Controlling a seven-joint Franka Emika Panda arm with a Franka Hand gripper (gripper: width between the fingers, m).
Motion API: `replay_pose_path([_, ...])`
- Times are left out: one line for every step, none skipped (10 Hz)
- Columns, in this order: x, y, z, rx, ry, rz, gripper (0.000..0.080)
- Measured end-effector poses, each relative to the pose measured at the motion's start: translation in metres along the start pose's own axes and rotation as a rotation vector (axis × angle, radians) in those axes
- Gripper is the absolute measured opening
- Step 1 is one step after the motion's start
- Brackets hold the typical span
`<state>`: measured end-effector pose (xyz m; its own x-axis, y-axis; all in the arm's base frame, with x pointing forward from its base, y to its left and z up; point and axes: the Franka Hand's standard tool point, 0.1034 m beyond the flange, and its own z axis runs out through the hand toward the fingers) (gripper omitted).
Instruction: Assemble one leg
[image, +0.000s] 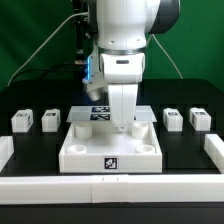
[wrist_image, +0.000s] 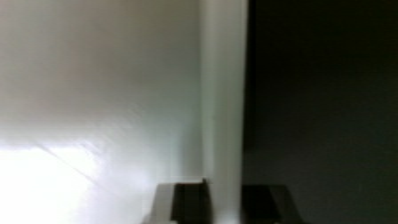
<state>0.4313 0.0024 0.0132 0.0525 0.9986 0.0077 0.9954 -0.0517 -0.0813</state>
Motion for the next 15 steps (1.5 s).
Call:
replay_pose_path([0.000, 0.000, 0.000, 0.000, 0.000, 0.000, 0.0064])
replay_pose_path([0.000, 0.000, 0.000, 0.000, 0.000, 0.000, 0.0064])
replay_pose_path([0.000, 0.000, 0.000, 0.000, 0.000, 0.000, 0.0064])
replay_pose_path([0.001, 0.000, 0.000, -0.001, 0.000, -0.001, 0.0064])
replay_pose_path([0.005, 0.002, 0.000, -0.004, 0.001, -0.008, 0.0064])
replay_pose_path([0.013, 0.007, 0.000, -0.008, 0.003, -0.016, 0.0065])
replay_pose_path([0.022, 0.013, 0.000, -0.014, 0.005, -0.023, 0.0065])
replay_pose_path([0.030, 0.019, -0.001, -0.020, 0.008, -0.020, 0.0065])
replay_pose_path([0.038, 0.025, -0.001, -0.028, 0.012, -0.011, 0.0065])
replay_pose_path([0.048, 0.033, -0.002, -0.038, 0.018, -0.008, 0.0065])
replay_pose_path([0.058, 0.040, -0.002, -0.046, 0.024, 0.002, 0.0065])
replay_pose_path([0.067, 0.046, -0.003, -0.054, 0.030, 0.013, 0.0065])
replay_pose_path([0.072, 0.049, -0.003, -0.057, 0.033, 0.022, 0.0064])
replay_pose_path([0.078, 0.051, -0.003, -0.060, 0.037, 0.029, 0.0064])
replay_pose_path([0.083, 0.054, -0.003, -0.064, 0.041, 0.022, 0.0064])
